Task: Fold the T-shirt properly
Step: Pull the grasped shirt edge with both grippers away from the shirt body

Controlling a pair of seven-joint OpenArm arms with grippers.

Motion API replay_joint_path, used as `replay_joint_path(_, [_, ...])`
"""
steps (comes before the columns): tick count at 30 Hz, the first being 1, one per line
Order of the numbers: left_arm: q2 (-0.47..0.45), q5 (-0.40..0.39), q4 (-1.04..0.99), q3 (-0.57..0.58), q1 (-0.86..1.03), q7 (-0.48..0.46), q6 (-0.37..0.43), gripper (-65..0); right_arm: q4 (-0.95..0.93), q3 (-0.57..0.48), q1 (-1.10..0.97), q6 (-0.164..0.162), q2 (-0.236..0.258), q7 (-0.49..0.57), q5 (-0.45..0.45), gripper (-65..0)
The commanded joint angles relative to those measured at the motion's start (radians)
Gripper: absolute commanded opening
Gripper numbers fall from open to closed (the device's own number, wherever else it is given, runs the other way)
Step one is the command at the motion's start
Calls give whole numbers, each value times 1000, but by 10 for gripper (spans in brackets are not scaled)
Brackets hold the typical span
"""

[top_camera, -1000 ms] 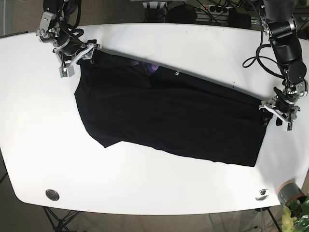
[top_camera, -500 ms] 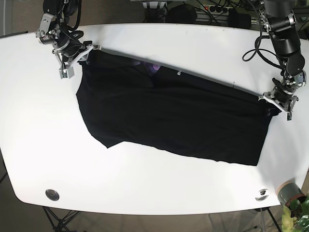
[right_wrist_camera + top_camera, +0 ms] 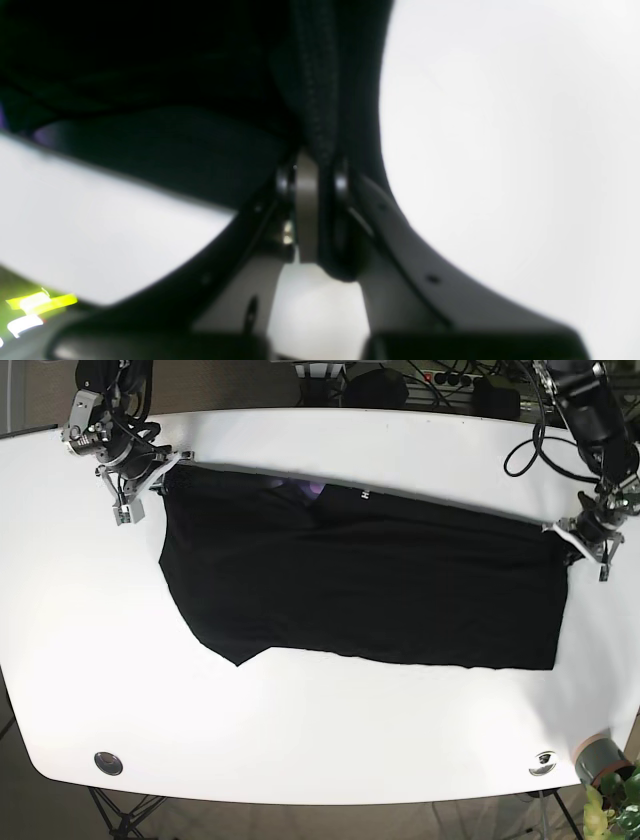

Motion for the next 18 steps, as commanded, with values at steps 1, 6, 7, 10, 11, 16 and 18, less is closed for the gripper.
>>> replay_joint_path(1, [33, 34, 124, -41, 33, 78, 14, -608, 43, 9, -22, 35, 16, 9, -2, -626])
replay_joint_path(6, [94, 35, 345, -118, 200, 161, 14, -604, 79, 4, -77, 42, 61, 8, 2, -626])
replay_joint_path(7, [111, 35, 376, -133, 223, 164, 14, -604, 82, 4, -86, 44, 61, 8, 2, -626])
replay_joint_path(10, [149, 35, 454, -179, 297, 165, 14, -604, 97, 4, -111, 44, 82, 8, 2, -626])
replay_joint_path(11, [159, 35, 475, -191, 326, 165, 14, -606, 98, 4, -123, 44, 88, 8, 2, -626])
replay_joint_path(16, [211, 35, 555, -231, 421, 165, 14, -606, 95, 9, -158, 90, 108, 9, -5, -626])
replay_joint_path(18, [226, 35, 569, -241, 447, 165, 14, -603, 94, 9, -163, 105, 118, 9, -5, -626])
